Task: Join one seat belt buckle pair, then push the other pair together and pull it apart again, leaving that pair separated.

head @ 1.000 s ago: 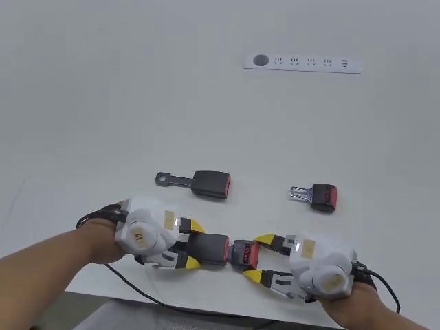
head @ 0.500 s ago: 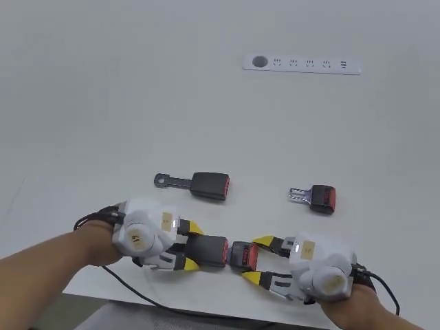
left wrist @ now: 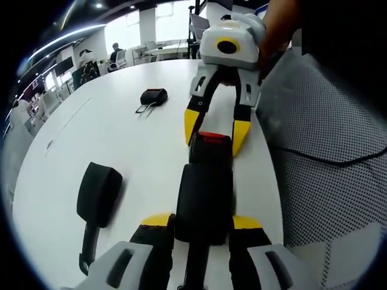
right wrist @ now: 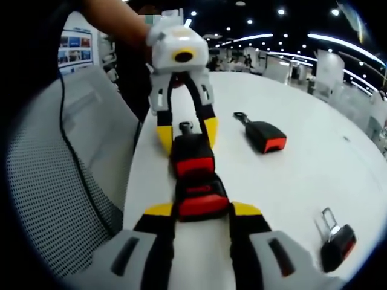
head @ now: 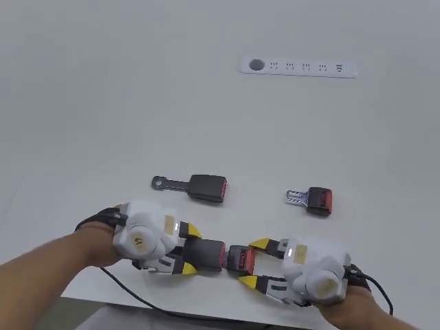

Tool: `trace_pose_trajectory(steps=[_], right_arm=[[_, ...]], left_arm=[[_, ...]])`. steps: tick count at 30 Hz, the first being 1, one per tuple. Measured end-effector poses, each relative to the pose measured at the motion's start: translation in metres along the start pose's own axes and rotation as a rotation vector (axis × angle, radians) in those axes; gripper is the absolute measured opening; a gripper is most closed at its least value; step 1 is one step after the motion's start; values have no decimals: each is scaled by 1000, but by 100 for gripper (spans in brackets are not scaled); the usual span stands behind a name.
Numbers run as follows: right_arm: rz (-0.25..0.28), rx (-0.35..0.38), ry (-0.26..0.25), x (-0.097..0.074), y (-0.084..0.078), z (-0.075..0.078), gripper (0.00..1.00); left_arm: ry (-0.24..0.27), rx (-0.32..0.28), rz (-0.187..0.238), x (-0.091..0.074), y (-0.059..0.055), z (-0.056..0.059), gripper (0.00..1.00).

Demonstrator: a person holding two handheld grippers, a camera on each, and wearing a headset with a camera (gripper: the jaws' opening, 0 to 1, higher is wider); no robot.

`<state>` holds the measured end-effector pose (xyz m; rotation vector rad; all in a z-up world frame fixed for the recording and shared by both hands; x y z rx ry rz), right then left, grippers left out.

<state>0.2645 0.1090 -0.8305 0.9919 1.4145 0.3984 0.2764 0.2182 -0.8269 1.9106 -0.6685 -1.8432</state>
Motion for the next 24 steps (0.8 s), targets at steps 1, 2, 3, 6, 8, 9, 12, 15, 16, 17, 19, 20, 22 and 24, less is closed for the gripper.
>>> trace_pose_trajectory(steps=[1, 2, 3, 6, 8, 9, 12, 15, 16, 17, 19, 20, 22, 24], right_arm=[[2, 8, -25, -2, 2, 3, 39], [28, 23, -32, -5, 6, 5, 46], [72, 50, -31, -7, 13, 6, 55], [97, 96, -41, -18, 17, 10, 77], [112, 95, -48, -28, 19, 13, 81], [116, 117, -48, -33, 19, 16, 80], [127, 121, -72, -47, 18, 25, 80], [129, 136, -106, -64, 16, 41, 81], [134, 150, -121, -70, 16, 49, 82], [136, 156, -125, -72, 16, 52, 82], [121, 186, -136, -81, 11, 66, 82], [112, 197, -141, -85, 9, 73, 82], [113, 189, -156, -92, 7, 87, 84], [113, 178, -162, -96, 6, 97, 87]], left_arm=[[4, -5, 0, 0, 1, 0, 39], [30, -20, -25, -1, -1, -2, 42], [42, -11, -24, -2, -1, -3, 52], [65, -49, 18, -12, 6, -2, 76], [127, -53, 48, -22, 10, -11, 77], [141, -66, 58, -26, 11, -13, 77], [183, -57, 51, -40, 5, -22, 78], [223, -74, 11, -51, -8, -35, 78], [245, -108, 53, -57, -5, -42, 78], [256, -120, 60, -60, -6, -47, 78], [279, -117, 52, -67, -8, -60, 79], [285, -114, 53, -68, -8, -65, 79], [294, -115, 60, -71, -6, -75, 79], [300, -112, 74, -71, -2, -87, 79]])
Point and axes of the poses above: the centre of the closed fingertips' face, and the gripper's own axes: x roughly forward along the fingers, z roughly to its right, y roughly out of its top, the point moved 3 cm from there along -x, roughly backward along the fingers, and after that the axes turned 9 degrees about x, right-handed, at the moved point
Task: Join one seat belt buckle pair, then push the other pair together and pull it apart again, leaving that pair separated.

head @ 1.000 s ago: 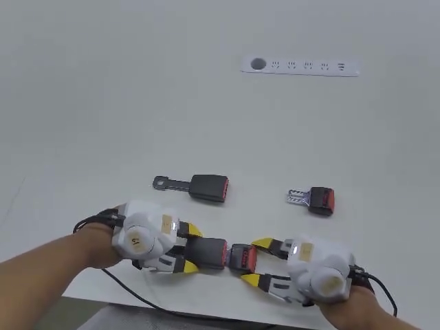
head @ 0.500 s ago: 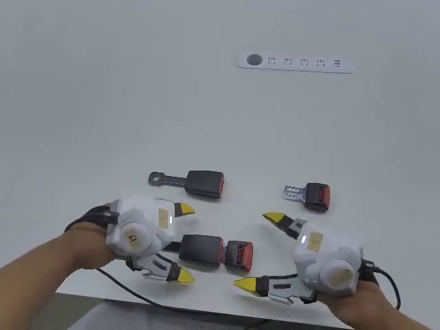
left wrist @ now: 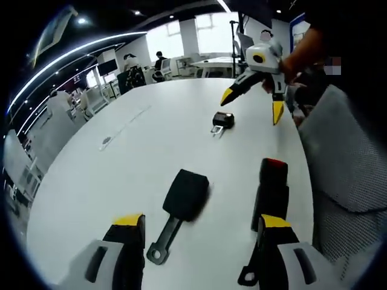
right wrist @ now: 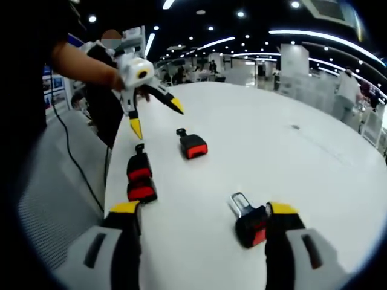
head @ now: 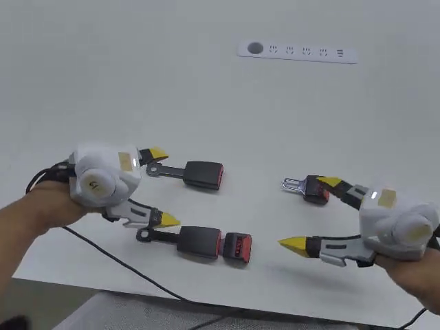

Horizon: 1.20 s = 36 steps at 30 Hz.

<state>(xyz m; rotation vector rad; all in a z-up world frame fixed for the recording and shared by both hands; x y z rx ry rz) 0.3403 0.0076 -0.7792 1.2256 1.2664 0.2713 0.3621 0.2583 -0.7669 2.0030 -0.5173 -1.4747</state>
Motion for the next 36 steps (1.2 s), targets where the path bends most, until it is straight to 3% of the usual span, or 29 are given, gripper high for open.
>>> trace_pose_trajectory(steps=[3, 7, 13, 21, 27, 29, 32, 36], right_arm=[[6, -36, 2, -2, 2, 13, 88], [-25, -29, 13, -1, 1, 29, 88], [-59, -21, 33, 0, -5, 45, 85], [-106, -23, 73, 7, -17, 53, 80], [-129, -16, 120, 10, -20, 54, 66], [-146, -27, 125, 12, -23, 55, 66], [-155, -37, 138, 12, -25, 56, 61], [-167, -41, 139, 13, -28, 60, 62]], left_arm=[[-10, 19, -1, 8, 4, -9, 79], [-29, 38, 3, 23, 7, -20, 79], [-96, 44, -13, 44, 4, -23, 78], [-163, 66, -17, 66, -1, -23, 70], [-195, 63, -14, 72, -4, -23, 67], [-205, 61, -14, 74, -6, -23, 63], [-246, 77, -37, 75, -12, -15, 60], [-236, 78, -27, 76, -10, -19, 58]])
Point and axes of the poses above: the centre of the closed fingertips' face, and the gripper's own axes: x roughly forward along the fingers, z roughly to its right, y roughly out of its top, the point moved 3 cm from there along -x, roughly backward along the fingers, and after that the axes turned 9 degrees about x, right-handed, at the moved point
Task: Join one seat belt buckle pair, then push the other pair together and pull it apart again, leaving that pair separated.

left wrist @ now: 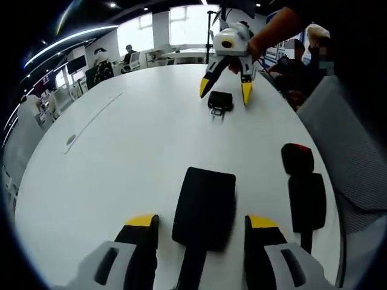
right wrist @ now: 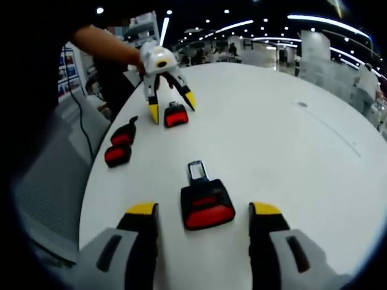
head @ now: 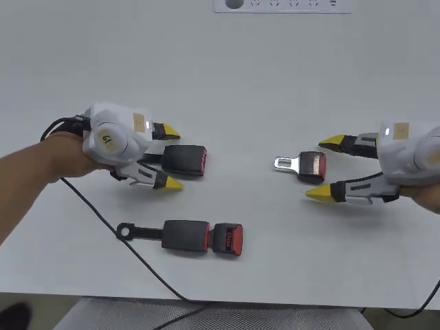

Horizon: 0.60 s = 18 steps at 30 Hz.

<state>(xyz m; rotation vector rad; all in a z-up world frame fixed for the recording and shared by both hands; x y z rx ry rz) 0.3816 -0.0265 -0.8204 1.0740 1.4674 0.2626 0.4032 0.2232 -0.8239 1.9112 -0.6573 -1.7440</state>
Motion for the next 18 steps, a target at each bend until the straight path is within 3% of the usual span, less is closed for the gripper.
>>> trace_pose_trajectory(steps=[2, 6, 7, 10, 12, 13, 18], right_arm=[[-6, -12, 13, 2, -3, -2, 60], [-11, -57, 20, 7, -2, 0, 57], [-32, -121, -17, 6, -4, 6, 53], [-11, -81, 13, 8, -3, 2, 48], [-26, -137, 3, 7, -5, 6, 39], [-28, -117, 17, 7, -7, 5, 36], [2, -121, 32, 6, -9, 10, 35]], left_arm=[[-4, 4, -2, 0, 1, 0, 55], [-17, 41, -3, 2, 5, 0, 38], [-18, 32, -4, 2, 5, 0, 38], [-24, 40, -5, 2, 4, 1, 37], [-26, 42, -8, 2, 4, 1, 37], [-30, 47, -12, 2, 3, 1, 37], [-37, 59, -9, 2, 1, 0, 36]])
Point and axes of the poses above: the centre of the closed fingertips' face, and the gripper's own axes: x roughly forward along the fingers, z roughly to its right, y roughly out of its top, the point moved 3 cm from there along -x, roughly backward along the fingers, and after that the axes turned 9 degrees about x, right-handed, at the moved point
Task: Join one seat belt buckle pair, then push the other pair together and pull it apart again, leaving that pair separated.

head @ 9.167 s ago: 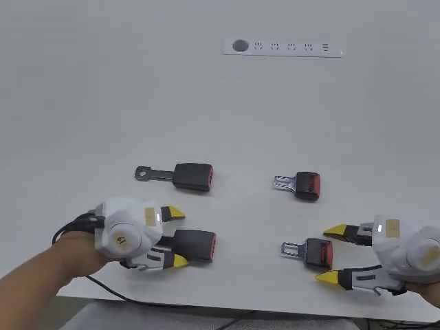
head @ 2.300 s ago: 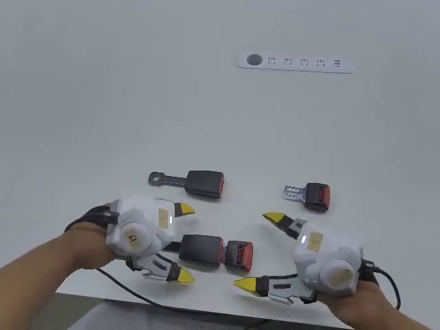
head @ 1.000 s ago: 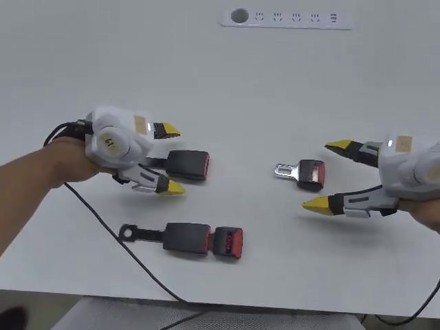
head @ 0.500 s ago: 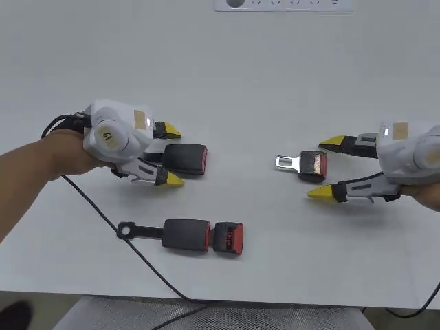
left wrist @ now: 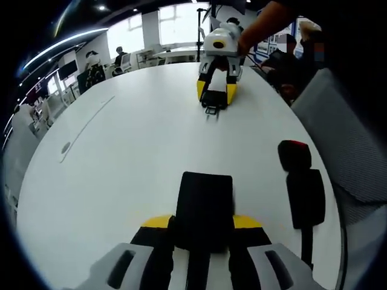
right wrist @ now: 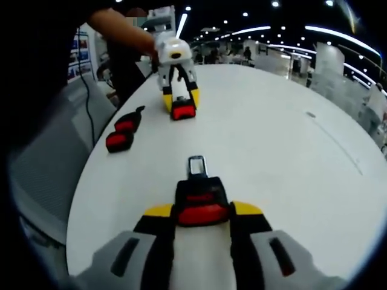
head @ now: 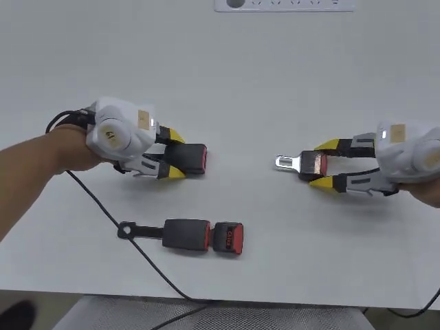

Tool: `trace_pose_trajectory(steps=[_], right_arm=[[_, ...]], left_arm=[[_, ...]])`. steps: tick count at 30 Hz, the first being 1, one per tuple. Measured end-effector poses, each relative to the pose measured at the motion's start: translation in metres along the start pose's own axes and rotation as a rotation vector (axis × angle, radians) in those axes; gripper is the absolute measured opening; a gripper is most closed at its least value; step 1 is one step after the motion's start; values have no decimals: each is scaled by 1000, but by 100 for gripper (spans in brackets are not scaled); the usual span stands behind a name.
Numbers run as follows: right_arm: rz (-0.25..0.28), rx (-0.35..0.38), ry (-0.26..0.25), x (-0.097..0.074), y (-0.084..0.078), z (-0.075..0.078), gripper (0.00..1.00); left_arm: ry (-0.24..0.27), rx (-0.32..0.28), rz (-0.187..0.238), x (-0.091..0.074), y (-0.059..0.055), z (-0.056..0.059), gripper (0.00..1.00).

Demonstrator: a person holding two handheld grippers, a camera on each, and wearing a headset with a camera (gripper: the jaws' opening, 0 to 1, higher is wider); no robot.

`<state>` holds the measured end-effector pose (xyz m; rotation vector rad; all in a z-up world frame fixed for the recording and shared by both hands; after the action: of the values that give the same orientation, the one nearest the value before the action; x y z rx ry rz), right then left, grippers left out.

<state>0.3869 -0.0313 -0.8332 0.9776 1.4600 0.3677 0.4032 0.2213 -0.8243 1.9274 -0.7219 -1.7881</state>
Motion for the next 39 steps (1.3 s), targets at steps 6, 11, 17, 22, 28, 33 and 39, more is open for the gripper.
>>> trace_pose_trajectory(steps=[6, 11, 17, 22, 28, 33, 39], right_arm=[[17, 4, 16, 0, 1, 0, 35], [30, 14, 22, -1, 2, 0, 35], [27, 2, 24, 2, 6, -2, 35], [47, 15, 33, 8, 12, -4, 35], [57, 11, 34, 16, 20, -6, 35], [73, 13, 35, 26, 29, -11, 35], [84, 16, 44, 39, 37, -18, 35]], left_arm=[[-7, 4, 2, -1, -1, -1, 36], [-4, -7, 15, -1, -2, 0, 36], [-7, -23, 17, -2, -3, 0, 36], [-8, -25, 16, -2, -3, -1, 36], [-12, -28, 5, -2, -3, -1, 36], [-12, -32, 6, -1, -3, -2, 36], [-11, -35, 5, -1, -2, -2, 36]])
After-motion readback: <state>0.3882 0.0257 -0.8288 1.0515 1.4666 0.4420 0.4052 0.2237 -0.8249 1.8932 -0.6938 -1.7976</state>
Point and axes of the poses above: the centre of the closed fingertips' face, and the gripper's own axes: x roughly forward along the fingers, z roughly to its right, y roughly out of its top, the point moved 3 cm from there along -x, roughly backward along the fingers, and after that the axes turned 9 degrees about x, right-handed, at the moved point
